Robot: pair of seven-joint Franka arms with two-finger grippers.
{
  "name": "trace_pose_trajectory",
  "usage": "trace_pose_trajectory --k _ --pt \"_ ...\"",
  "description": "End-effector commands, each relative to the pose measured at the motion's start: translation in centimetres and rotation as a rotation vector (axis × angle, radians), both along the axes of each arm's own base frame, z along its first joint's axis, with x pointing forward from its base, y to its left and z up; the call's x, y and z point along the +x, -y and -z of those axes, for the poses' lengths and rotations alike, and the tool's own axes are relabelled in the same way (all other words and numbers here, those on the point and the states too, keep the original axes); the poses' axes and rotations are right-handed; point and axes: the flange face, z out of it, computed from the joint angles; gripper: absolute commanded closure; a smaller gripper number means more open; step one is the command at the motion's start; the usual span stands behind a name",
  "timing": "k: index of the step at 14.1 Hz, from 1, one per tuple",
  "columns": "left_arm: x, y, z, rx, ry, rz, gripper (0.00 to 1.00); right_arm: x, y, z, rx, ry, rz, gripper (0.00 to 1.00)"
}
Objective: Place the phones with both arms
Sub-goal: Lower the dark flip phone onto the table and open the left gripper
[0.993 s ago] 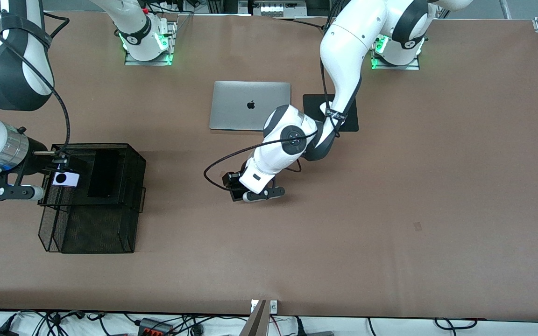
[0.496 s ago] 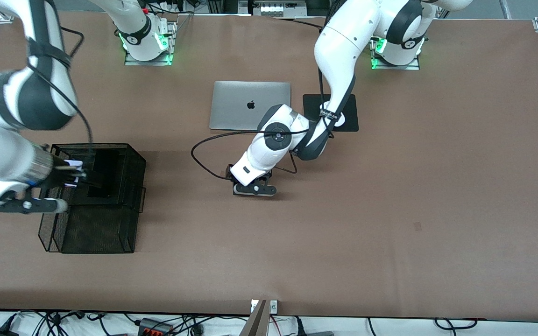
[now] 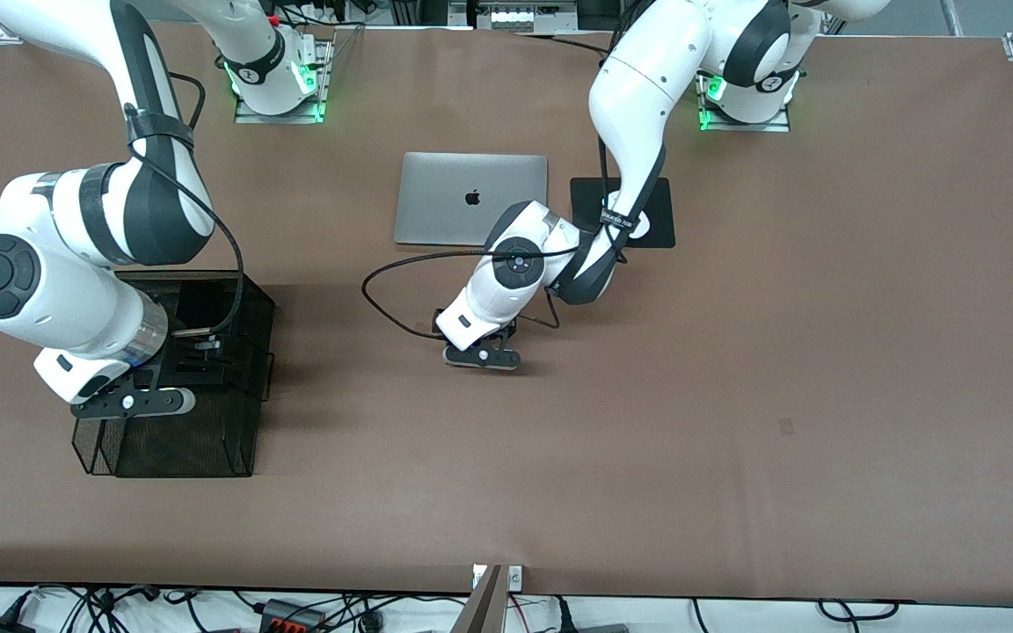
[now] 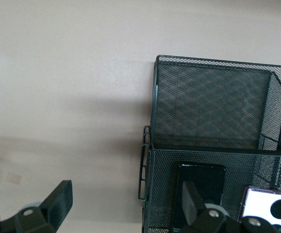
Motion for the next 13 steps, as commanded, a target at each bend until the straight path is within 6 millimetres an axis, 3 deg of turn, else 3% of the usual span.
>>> trace_pose_trajectory --k 1,3,4,5,6,9,13 --pt "0.2 0.3 -0.1 0.018 0.020 0.034 0.47 -0.4 -1.1 0.0 0.013 0.007 -0.010 0.00" --pt "0.2 0.3 0.3 0.019 0.026 0.046 0.46 -0.5 -2.6 0.7 0.012 0.006 -0.028 0.00" --pt "0.3 0.2 0.2 0.019 0.031 0.055 0.32 -0.6 -3.2 0.7 0.013 0.009 -0.036 0.00" --pt "0.3 0.2 0.2 0.019 0.032 0.058 0.11 -0.6 -3.5 0.6 0.013 0.014 -0.039 0.00" --pt "0.3 0.3 0.0 0.017 0.035 0.060 0.00 -0.6 -3.7 0.6 0.013 0.014 -0.041 0.00" --pt "1.2 -0.4 -1.5 0.000 0.038 0.043 0.00 -0.5 -3.5 0.6 0.014 0.017 -0.041 0.00" --pt "5.1 -5.5 -6.3 -0.053 0.028 -0.041 0.00 -0.4 -5.9 0.7 0.022 0.067 -0.073 0.00"
